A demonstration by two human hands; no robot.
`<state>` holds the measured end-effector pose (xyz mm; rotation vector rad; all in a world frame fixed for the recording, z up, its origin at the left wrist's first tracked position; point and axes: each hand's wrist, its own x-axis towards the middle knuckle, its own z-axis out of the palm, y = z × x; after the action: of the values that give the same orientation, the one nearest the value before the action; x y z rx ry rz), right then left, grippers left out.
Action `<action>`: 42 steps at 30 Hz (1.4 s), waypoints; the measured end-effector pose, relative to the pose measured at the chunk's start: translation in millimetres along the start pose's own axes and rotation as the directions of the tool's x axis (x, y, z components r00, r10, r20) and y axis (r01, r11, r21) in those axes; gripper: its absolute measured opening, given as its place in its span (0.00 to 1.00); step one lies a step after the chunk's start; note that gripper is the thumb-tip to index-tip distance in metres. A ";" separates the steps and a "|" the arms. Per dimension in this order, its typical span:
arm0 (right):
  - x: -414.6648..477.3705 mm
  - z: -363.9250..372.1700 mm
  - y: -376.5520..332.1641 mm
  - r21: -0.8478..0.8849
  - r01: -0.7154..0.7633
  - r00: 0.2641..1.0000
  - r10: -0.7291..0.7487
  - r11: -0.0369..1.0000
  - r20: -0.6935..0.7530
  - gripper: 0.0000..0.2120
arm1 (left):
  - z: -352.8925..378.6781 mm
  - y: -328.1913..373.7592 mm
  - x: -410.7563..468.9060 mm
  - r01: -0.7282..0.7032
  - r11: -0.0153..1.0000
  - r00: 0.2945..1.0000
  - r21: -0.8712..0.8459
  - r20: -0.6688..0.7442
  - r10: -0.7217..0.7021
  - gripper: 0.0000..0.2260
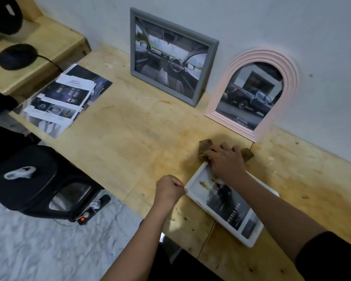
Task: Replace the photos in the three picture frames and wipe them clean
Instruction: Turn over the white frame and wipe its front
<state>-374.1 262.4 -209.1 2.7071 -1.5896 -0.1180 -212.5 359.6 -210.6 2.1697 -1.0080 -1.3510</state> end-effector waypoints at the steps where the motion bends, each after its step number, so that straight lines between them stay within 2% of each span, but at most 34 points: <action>1: 0.1 1.2 -1.6 0.015 -0.005 1.000 0.005 1.000 -0.004 0.09 | 0.7 3.3 1.7 -0.031 0.996 0.999 0.087 0.028 0.029 0.05; 3: 1.5 3.7 -2.3 0.062 0.004 1.000 -0.006 0.998 0.021 0.10 | 2.9 11.2 5.4 -0.091 0.964 0.994 0.251 0.081 0.073 0.08; 6: 7.1 5.6 2.5 0.097 0.103 0.987 -0.113 0.990 0.110 0.14 | 7.0 23.9 8.9 -0.164 0.916 0.984 0.367 0.124 0.127 0.10; 10: 14.7 -1.6 5.3 0.145 0.208 0.949 -0.236 0.967 0.208 0.17 | 10.2 32.1 11.6 -0.230 0.873 0.973 0.429 0.109 0.203 0.18; 13: 12.8 -1.4 9.6 0.115 0.291 0.921 -0.311 0.950 0.236 0.20 | 11.7 30.6 13.3 -0.247 0.848 0.969 0.468 0.094 0.230 0.11; 19: 11.7 8.8 8.9 0.152 0.232 0.948 -0.259 0.961 0.186 0.18 | 12.7 25.6 18.1 -0.240 0.866 0.971 0.440 0.116 0.210 0.21; 23: 11.1 9.3 15.2 0.243 0.015 0.988 -0.052 0.970 0.146 0.18 | 17.5 21.3 17.3 -0.231 0.858 0.972 0.458 0.080 0.219 0.18; 27: -0.4 6.5 25.7 0.341 -0.209 0.975 0.167 0.917 0.149 0.15 | 17.4 21.2 16.3 -0.234 0.860 0.972 0.453 0.082 0.221 0.16; 30: -18.7 3.5 34.8 0.363 -0.351 0.933 0.292 0.863 0.210 0.12 | 16.9 19.5 17.7 -0.261 0.861 0.965 0.436 0.089 0.247 0.16; 36: -68.0 -6.6 54.1 0.179 -0.603 0.783 0.536 0.777 0.315 0.15 | 16.3 19.8 18.1 -0.295 0.856 0.955 0.424 0.100 0.279 0.18; 39: -100.2 -12.9 63.9 0.097 -0.675 0.713 0.614 0.731 0.339 0.13 | 16.6 19.6 19.3 -0.313 0.828 0.949 0.466 0.121 0.291 0.18; 42: -126.5 -13.2 58.9 0.166 -0.721 0.686 0.656 0.673 0.314 0.12 | 15.8 20.2 19.5 -0.321 0.803 0.946 0.501 0.123 0.301 0.17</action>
<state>-486.0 343.4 -185.5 2.0610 -2.7844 -0.2203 -228.6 332.3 -216.5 2.1901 -1.8288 -1.0465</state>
